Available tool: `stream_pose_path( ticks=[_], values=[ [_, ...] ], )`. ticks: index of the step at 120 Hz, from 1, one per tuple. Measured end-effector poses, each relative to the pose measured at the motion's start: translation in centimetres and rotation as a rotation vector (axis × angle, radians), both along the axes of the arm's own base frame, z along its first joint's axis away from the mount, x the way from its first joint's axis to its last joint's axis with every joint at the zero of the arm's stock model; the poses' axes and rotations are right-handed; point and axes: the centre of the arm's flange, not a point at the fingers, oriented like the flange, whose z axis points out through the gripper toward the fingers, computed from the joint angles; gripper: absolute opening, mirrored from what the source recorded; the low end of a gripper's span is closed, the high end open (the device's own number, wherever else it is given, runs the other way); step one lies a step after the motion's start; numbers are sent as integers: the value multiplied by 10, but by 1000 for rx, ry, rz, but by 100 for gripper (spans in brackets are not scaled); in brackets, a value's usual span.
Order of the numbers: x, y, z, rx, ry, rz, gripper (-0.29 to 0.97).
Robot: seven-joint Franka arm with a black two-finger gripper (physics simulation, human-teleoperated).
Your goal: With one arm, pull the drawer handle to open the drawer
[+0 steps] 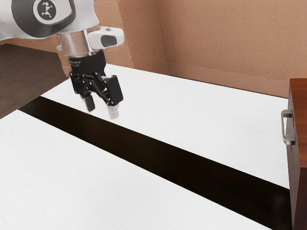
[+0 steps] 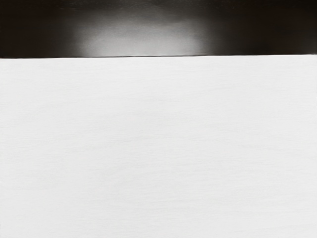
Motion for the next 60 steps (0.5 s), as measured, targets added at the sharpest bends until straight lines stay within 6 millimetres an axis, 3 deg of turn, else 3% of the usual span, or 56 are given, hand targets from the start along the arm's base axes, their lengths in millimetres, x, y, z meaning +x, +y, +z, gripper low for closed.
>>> stream_pose_path(
  ticks=[30, 42, 60],
  values=[
    [17, 4, 11, 4, -140, 16, 65],
    [55, -8, -21, -47, -164, 24, 65],
    [122, -71, -49, -143, -247, 10, 65]
  ],
)
